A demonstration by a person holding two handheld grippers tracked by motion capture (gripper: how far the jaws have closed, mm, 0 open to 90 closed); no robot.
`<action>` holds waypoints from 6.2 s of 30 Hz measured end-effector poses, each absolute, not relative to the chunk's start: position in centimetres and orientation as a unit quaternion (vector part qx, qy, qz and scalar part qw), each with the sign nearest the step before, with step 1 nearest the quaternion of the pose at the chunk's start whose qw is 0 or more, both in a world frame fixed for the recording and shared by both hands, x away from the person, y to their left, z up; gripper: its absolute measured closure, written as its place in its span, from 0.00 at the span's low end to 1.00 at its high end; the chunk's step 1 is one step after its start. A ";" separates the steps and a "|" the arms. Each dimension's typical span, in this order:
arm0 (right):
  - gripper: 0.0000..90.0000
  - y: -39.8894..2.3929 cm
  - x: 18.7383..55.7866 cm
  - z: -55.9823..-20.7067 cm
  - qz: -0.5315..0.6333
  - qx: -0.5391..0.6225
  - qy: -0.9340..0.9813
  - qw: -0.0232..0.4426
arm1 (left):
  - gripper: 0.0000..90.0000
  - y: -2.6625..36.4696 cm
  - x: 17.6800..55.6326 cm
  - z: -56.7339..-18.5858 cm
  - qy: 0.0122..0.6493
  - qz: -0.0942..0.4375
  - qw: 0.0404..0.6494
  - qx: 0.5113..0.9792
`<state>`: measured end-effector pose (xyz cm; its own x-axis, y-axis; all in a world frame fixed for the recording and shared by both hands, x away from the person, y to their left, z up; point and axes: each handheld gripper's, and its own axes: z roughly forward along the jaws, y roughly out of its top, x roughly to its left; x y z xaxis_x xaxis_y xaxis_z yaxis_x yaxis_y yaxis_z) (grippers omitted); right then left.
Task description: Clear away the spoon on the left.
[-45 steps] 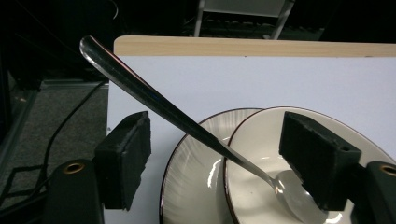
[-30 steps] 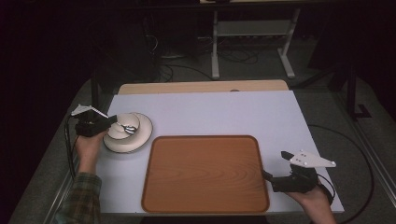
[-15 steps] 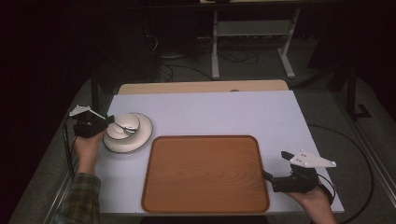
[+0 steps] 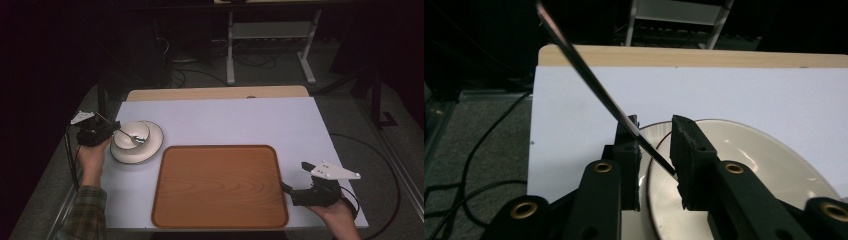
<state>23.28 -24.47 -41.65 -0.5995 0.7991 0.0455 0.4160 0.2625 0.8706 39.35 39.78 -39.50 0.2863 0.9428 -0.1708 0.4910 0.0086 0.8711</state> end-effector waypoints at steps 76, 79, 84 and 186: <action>0.02 -24.7 23.1 -41.5 0.462 0.396 0.765 0.211 | 0.98 35.5 34.6 -31.0 0.405 0.199 0.534 0.715; 0.02 -24.7 23.1 -41.5 0.462 0.396 0.765 0.211 | 0.98 35.2 34.2 -30.9 0.402 0.196 0.534 0.718; 0.02 -24.7 23.1 -41.5 0.463 0.396 0.765 0.211 | 0.98 34.6 33.7 -30.8 0.392 0.190 0.538 0.722; 0.02 -24.7 23.1 -41.4 0.470 0.392 0.762 0.211 | 0.96 22.0 31.9 -40.4 0.303 0.040 0.418 0.855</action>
